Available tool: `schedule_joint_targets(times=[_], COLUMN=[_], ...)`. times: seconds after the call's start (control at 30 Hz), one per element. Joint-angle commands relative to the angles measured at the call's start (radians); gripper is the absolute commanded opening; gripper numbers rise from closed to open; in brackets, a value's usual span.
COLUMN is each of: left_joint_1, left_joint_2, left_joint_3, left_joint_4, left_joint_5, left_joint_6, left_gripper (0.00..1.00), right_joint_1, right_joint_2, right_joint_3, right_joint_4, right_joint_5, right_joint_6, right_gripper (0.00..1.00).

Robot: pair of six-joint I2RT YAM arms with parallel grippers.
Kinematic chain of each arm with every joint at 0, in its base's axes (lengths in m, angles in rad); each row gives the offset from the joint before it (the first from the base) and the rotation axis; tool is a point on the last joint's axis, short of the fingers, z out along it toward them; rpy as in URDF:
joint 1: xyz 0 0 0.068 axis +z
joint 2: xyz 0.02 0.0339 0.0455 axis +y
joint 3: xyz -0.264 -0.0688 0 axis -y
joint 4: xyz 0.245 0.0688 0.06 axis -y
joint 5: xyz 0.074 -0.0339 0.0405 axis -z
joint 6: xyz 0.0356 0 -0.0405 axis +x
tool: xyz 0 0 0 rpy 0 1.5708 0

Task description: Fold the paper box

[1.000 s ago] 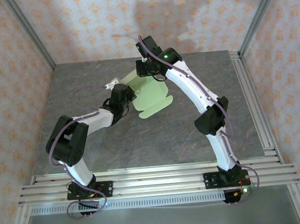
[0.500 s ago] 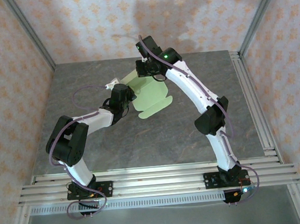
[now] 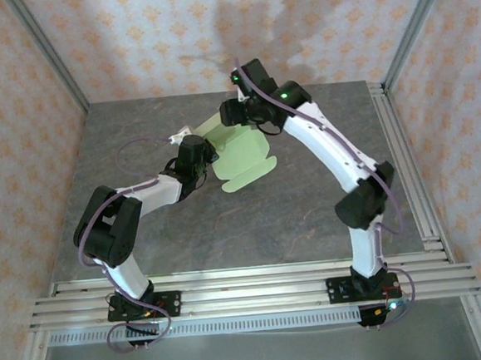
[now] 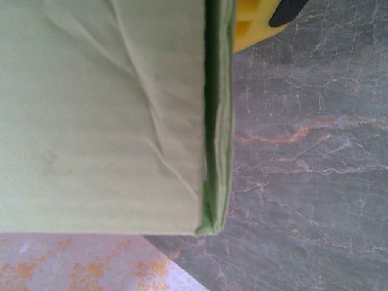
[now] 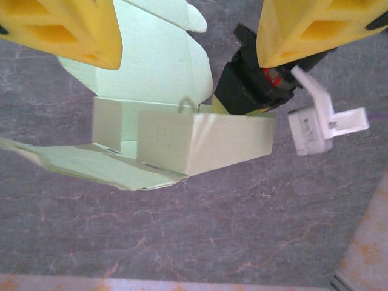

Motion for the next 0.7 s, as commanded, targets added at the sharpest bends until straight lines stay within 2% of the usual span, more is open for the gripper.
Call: schedule_joint_targets(times=[0.0, 0.13, 0.33, 0.57, 0.67], left_joint_1=[0.01, 0.024, 0.025, 0.025, 0.026], left_joint_2=[-0.033, -0.031, -0.022, -0.023, -0.028], left_joint_3=[-0.006, -0.001, 0.048, 0.069, 0.081], left_joint_4=[-0.015, -0.013, -0.049, -0.005, -0.032], left_joint_5=[0.046, 0.156, 0.31, 0.464, 0.453], left_joint_6=[0.026, 0.068, 0.167, 0.24, 0.244], left_gripper=[0.0, 0.0, 0.0, 0.0, 0.0], right_joint_1=[-0.062, -0.177, -0.333, -0.369, -0.366], right_joint_2=[-0.154, -0.286, -0.326, -0.276, -0.253], right_joint_3=[-0.137, -0.338, -0.438, -0.443, -0.412], right_joint_4=[0.168, 0.303, 0.268, 0.186, 0.134], right_joint_5=[-0.014, -0.068, -0.168, -0.369, -0.436], right_joint_6=[-0.081, -0.103, -0.135, -0.34, -0.38], right_gripper=[0.6, 0.6, 0.56, 0.55, 0.45])
